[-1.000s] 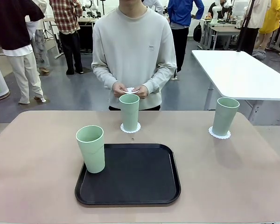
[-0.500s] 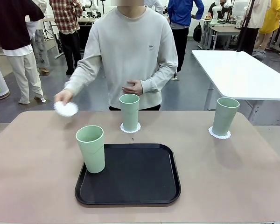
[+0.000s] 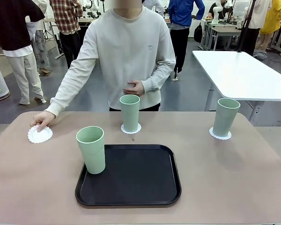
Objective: Place coasters on the table and set cups on them.
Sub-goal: Take one Reusable plastic cup from the Flat Tray and place it on a coaster set by the human.
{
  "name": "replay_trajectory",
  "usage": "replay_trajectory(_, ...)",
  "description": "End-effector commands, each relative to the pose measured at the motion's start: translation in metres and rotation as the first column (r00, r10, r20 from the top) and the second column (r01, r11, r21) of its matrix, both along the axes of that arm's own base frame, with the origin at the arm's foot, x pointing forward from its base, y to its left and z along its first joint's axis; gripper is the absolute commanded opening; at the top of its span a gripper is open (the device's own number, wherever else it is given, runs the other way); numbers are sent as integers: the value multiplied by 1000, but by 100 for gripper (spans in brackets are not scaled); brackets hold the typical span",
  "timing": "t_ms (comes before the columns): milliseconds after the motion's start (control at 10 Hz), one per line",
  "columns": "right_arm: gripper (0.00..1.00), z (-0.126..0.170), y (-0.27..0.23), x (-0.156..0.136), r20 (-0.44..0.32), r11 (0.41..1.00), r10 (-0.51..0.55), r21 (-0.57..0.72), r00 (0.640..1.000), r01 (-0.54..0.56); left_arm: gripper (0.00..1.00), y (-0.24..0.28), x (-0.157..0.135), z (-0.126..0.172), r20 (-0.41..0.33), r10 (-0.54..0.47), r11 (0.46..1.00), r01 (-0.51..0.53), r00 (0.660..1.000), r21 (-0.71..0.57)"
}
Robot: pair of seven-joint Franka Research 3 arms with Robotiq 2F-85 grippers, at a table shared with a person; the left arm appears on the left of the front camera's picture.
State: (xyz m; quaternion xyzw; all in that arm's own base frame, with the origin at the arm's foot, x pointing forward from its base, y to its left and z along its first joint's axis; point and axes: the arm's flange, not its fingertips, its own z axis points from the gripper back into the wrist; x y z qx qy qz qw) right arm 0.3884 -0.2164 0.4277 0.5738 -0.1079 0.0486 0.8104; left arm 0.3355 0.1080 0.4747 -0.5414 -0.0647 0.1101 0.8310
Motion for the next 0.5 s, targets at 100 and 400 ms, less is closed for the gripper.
replay_trajectory(100,100,1,0,0,3,1000,0,-1,1000,0,100,-2,1,1,20,-6,1000,6,1000,-18)
replay_trajectory(400,100,1,0,0,3,1000,0,-1,1000,0,100,-2,1,1,20,-6,1000,6,1000,-18)
